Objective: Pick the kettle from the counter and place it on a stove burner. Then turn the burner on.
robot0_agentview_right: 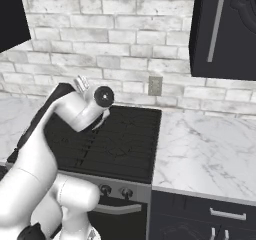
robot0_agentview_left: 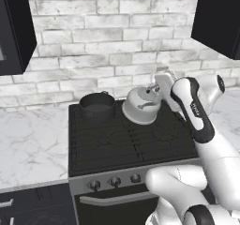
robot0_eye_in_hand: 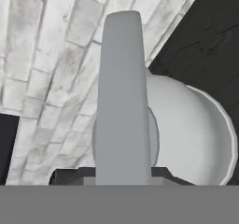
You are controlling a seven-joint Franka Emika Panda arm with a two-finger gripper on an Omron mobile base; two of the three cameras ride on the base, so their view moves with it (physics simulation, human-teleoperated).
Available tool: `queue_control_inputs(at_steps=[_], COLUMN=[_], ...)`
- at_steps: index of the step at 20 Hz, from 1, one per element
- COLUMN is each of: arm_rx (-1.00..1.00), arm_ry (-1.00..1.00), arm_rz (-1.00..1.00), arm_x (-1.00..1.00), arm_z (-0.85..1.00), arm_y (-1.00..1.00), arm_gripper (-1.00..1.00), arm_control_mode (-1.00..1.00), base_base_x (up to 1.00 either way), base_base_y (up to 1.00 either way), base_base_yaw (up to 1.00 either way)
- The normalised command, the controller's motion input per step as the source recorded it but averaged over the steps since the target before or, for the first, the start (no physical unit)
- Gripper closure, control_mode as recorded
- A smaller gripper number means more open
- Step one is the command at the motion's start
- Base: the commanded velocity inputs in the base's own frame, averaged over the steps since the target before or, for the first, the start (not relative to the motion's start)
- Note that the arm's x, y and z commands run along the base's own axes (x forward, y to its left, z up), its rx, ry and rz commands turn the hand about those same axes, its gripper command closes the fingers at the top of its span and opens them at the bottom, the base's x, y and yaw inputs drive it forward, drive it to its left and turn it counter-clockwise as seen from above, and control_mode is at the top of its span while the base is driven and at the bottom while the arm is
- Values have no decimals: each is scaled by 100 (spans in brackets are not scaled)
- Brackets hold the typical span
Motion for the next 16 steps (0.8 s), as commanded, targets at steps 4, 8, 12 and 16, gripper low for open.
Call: queue_control_inputs(at_steps=[4, 8, 12, 16], arm_rx=[-23, -21, -9, 0], arm_ry=[18, 15, 4, 0], arm_rz=[12, 12, 9, 0], arm_x=[0, 0, 0, 0], arm_z=[1, 0, 0, -1], arm_y=[100, 99, 49, 1], arm_gripper=[100, 100, 100, 100], arm_control_mode=[-100, -100, -100, -100], base_base_x=[0, 0, 0, 0], base_base_y=[0, 0, 0, 0], base_base_yaw=[0, 0, 0, 0])
